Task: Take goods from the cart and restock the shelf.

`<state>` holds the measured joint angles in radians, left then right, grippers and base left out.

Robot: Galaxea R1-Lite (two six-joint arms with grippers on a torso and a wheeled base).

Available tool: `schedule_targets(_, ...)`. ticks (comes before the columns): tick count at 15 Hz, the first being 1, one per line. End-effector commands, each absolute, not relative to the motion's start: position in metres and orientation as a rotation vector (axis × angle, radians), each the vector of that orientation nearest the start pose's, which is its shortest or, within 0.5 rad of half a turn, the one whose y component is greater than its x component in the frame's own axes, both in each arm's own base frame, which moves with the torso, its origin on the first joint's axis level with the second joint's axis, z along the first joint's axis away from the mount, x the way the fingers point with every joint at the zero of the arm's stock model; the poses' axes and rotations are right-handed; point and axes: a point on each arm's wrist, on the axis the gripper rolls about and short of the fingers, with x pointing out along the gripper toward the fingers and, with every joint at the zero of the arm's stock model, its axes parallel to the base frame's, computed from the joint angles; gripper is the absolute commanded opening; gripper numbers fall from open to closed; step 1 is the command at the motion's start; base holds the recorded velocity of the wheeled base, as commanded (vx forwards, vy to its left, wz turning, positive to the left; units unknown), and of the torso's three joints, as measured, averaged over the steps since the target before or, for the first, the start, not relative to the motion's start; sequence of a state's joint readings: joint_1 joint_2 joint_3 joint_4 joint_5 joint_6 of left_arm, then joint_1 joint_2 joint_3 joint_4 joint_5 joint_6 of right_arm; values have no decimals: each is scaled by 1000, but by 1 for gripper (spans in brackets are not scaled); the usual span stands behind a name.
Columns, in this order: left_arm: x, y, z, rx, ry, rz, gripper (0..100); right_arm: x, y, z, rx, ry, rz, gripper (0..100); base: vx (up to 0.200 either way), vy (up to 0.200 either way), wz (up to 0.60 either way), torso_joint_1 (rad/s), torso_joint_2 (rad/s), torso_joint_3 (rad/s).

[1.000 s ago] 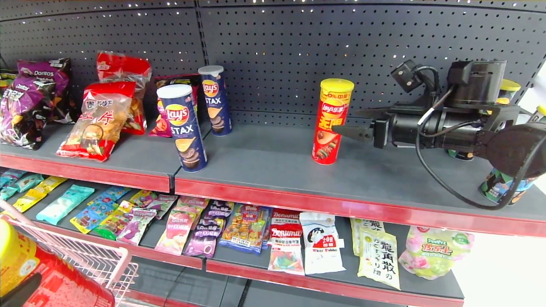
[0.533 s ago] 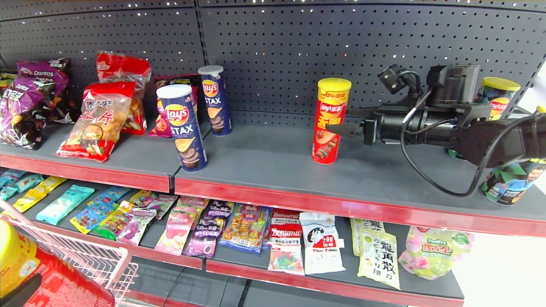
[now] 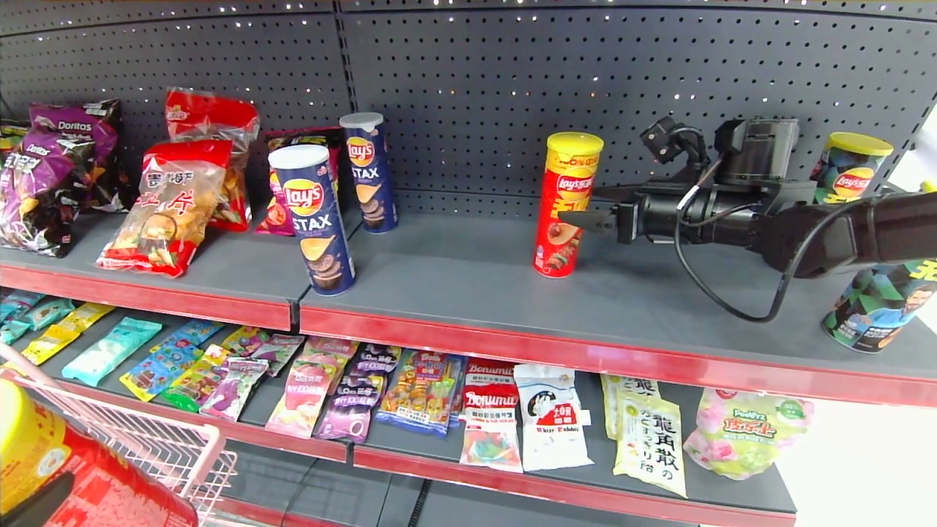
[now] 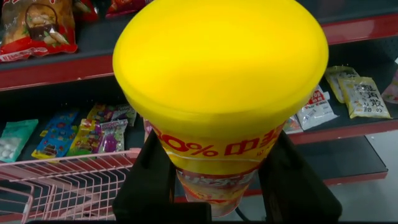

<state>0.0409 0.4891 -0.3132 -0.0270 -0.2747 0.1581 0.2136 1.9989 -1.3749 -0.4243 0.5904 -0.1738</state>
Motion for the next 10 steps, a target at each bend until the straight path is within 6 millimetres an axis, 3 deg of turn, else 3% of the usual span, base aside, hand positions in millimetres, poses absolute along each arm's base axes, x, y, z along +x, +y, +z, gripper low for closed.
schedule_targets(1,22,-5,169,133,133,-246,0,403,90,208,-128,136,794,100,0,0,0,0,0,0)
schedule_targets(6,21,-5,169,133,133,-246,0,421,92,206,-133,110,788,100,0,0,0,0,0,0)
schedule_targets(10,21,-5,169,133,133,-244,0,422,104,214,-133,84,843,100,0,0,0,0,0,0)
